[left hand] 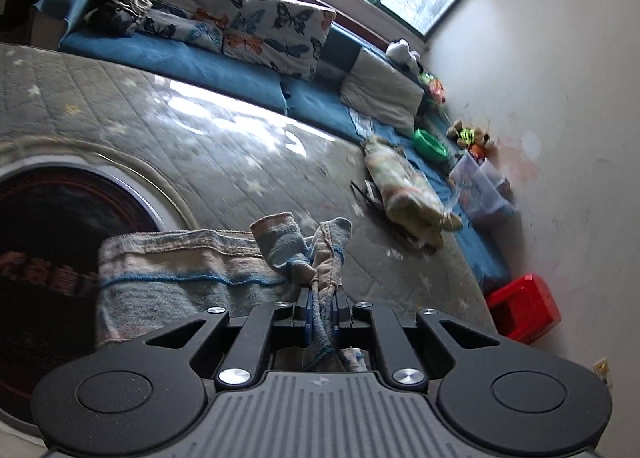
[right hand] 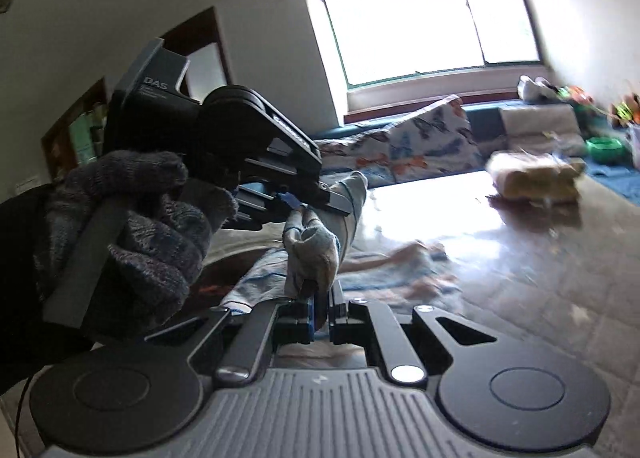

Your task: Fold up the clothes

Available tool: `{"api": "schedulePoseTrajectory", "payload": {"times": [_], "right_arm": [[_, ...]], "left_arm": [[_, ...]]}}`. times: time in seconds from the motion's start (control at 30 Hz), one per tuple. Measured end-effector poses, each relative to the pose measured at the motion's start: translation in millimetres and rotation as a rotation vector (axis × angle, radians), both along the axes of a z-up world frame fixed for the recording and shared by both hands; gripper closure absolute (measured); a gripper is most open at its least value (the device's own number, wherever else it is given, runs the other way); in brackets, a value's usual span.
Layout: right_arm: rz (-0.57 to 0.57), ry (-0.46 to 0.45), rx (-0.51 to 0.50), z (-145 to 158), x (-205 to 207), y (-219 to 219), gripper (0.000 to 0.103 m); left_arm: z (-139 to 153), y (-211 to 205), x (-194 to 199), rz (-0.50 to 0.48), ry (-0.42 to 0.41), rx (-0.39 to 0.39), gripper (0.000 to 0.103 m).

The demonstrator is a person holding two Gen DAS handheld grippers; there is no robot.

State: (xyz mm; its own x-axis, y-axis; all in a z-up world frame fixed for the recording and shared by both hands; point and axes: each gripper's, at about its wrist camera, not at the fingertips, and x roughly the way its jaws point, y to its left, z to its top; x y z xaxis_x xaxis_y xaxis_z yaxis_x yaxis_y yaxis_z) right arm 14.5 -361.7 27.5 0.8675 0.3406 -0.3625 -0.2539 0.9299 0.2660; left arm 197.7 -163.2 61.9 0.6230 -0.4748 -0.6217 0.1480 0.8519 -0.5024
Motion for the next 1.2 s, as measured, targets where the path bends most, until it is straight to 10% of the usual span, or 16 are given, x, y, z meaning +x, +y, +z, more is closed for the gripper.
{"api": "schedulePoseTrajectory", "payload": {"times": [0.33, 0.7, 1.2], "right_arm": [[-0.088, 0.073, 0.028, -24, -5, -25, 0.086], [-0.139, 0.055, 0.001, -11, -4, -42, 0.077], [0.021, 0.077, -0.006, 19, 36, -28, 0.073]], "left_arm": [[-26, -48, 9, -0.06, 0.024, 0.048, 0.086], [-11, -35, -7, -0.119, -0.068, 0.053, 0.036], [-27, 7, -54, -0.175, -0.203, 0.31, 0.031]]}}
